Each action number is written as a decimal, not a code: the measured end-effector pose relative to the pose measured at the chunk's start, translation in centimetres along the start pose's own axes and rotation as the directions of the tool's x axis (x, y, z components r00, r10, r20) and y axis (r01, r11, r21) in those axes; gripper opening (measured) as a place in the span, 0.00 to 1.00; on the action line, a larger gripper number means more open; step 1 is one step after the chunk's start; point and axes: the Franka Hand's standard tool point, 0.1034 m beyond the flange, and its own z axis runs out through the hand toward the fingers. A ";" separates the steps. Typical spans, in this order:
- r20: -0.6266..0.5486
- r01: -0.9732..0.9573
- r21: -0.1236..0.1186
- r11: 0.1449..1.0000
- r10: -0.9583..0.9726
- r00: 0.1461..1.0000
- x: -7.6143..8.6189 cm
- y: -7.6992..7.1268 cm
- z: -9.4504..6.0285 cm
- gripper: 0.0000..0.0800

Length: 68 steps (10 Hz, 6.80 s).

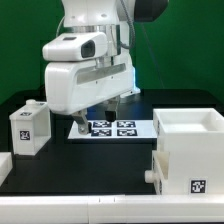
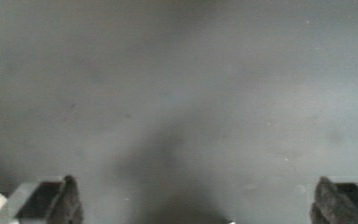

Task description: Assemble drawer

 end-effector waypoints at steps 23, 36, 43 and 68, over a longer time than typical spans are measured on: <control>0.221 0.154 -0.047 0.987 -0.140 0.965 -5.0 0.4 1.8 0.81; 0.718 0.182 0.017 0.983 -0.139 0.682 -7.3 -1.4 3.7 0.81; 0.738 0.273 0.043 0.961 -0.215 0.639 -12.6 -1.3 4.4 0.81; 0.593 0.146 0.186 0.972 -0.230 0.772 -6.1 0.4 -0.9 0.05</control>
Offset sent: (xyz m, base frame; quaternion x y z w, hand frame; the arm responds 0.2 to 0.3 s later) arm 0.0000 0.0000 0.0000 0.0000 0.0000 0.0000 1.0000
